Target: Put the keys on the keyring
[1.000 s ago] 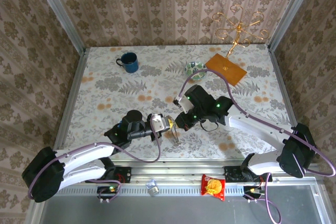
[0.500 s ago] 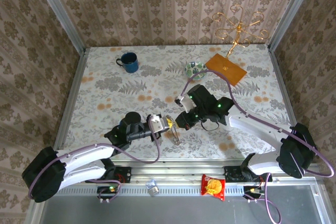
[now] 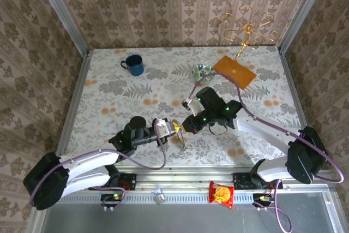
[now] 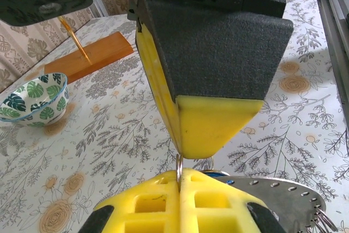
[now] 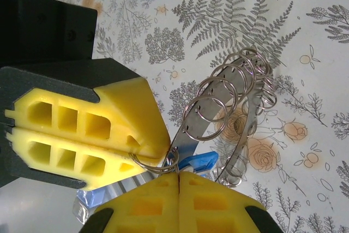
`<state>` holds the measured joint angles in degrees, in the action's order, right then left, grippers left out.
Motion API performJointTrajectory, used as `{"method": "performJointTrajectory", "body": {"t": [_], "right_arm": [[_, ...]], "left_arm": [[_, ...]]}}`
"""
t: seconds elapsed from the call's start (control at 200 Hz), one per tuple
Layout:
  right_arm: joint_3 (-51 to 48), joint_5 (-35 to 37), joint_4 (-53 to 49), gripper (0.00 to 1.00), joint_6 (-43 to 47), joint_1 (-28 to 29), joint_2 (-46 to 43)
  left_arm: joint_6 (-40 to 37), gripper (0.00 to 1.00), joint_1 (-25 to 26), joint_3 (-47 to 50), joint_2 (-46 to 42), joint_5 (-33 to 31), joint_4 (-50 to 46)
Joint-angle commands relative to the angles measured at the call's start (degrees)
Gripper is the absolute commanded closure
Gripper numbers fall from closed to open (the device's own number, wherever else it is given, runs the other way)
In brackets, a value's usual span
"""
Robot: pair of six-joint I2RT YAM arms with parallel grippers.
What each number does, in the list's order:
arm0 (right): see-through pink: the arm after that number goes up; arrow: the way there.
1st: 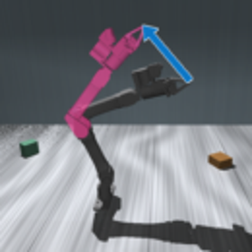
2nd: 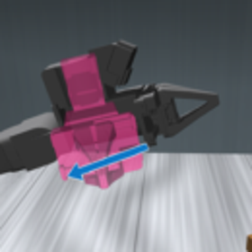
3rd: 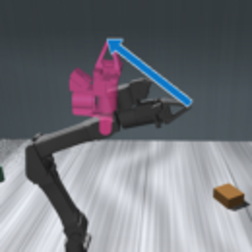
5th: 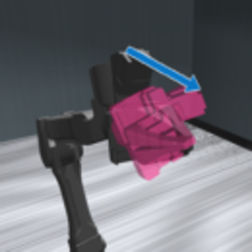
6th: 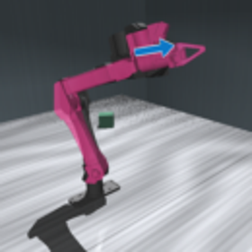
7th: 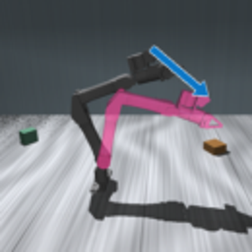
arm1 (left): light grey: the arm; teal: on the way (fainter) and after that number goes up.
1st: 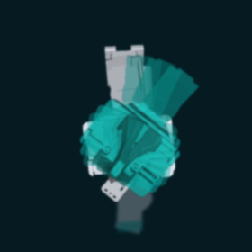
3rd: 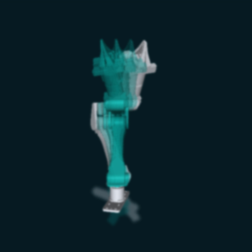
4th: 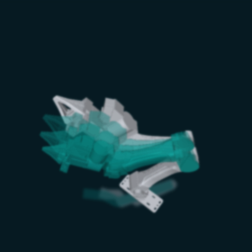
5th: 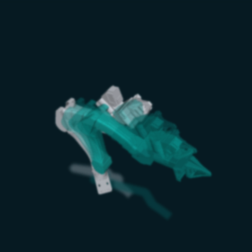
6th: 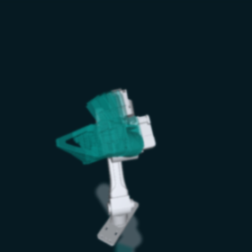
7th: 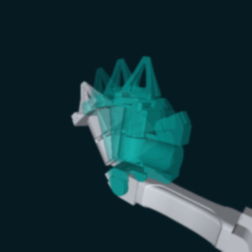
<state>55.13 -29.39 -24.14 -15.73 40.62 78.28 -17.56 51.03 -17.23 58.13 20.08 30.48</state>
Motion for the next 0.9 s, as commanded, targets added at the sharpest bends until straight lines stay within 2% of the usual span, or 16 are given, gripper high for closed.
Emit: {"method": "performJointTrajectory", "body": {"t": [0.0, 0.295, 0.45, 0.61, 0.705, 0.83, 0.895], "right_arm": [[-1.8, -2.9, 3.1, 1.00, -1.4, -1.1, -1.1], [-5.8, -6.3, 10.9, 1.00, -2.7, -2.0, 1.0], [-8.5, -5.8, 14.7, 0.93, -0.8, -2.2, -1.0], [-10.3, -3.7, 16.7, 0.77, 3.1, -2.4, -4.8], [-13.6, -4.0, 21.8, 0.69, 9.7, -2.4, -9.0], [-23.3, -4.5, 36.2, 0.64, 25.0, -1.8, -15.9], [-25.2, -4.4, 38.1, 0.61, 31.4, -1.6, -17.5]], "left_arm": [[1.5, 1.00, 0.5, 0.7, -0.3, 1.7, 5.1], [2.6, 1.00, 0.6, 2.4, 0.8, 0.9, 9.4], [3.4, 1.00, 0.6, 3.5, 0.9, 0.4, 11.6], [3.8, 1.00, 0.7, 3.7, 1.1, 0.6, 11.9], [4.4, 1.00, 0.7, 4.0, 1.2, 0.9, 12.3], [5.6, 1.00, 0.7, 4.3, 2.0, 2.3, 13.9], [6.2, 1.00, 0.7, 4.3, 2.4, 3.0, 14.6]]}}
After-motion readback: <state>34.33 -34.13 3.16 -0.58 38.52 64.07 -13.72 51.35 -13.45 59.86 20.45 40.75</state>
